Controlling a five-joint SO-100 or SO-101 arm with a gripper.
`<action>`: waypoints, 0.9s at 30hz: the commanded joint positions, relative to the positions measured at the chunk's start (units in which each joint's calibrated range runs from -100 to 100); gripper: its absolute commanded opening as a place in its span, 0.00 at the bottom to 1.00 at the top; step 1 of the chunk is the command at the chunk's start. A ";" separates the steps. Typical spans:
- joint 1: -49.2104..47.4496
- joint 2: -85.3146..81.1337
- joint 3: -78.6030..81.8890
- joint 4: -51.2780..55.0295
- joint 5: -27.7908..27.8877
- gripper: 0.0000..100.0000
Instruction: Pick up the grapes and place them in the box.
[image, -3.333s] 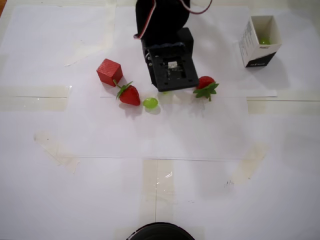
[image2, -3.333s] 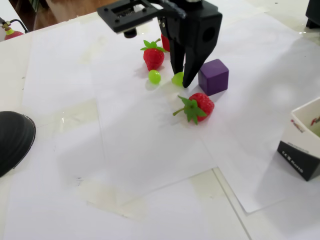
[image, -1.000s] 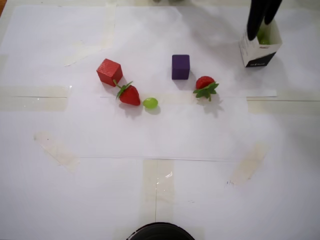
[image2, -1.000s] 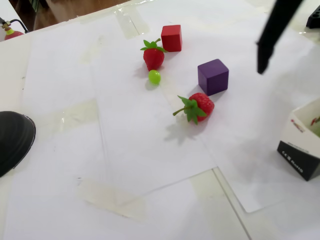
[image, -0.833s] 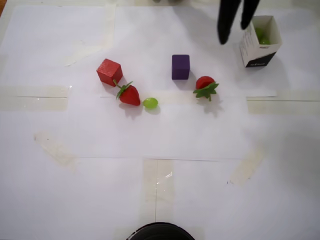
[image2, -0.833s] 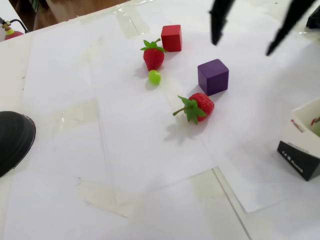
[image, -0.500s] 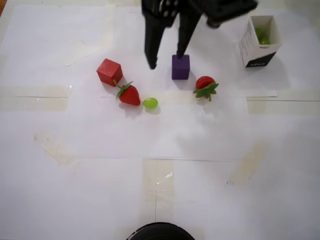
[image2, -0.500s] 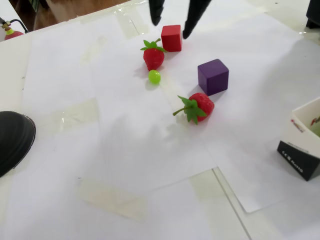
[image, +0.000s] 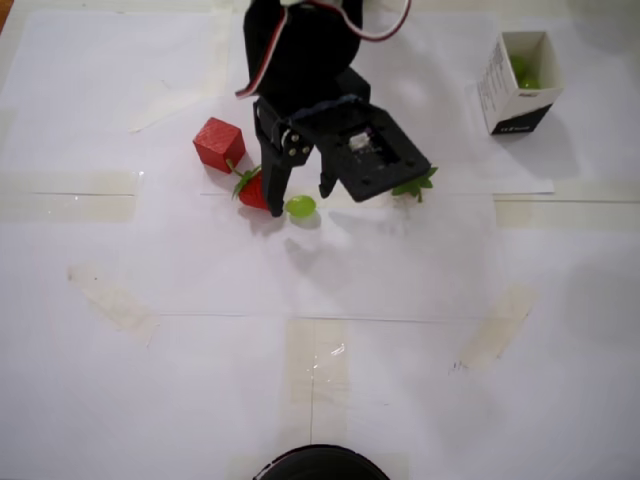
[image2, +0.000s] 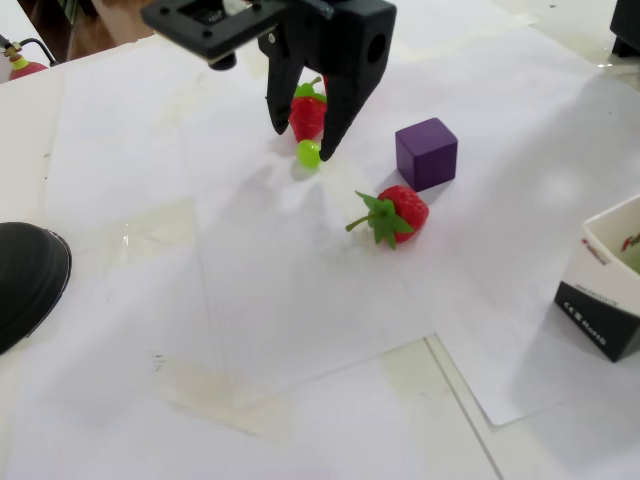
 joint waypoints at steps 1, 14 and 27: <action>0.69 -1.00 -4.24 -1.30 -0.10 0.20; 1.35 -0.74 -0.52 -3.59 -1.27 0.16; 1.35 0.37 2.57 -4.16 -2.54 0.17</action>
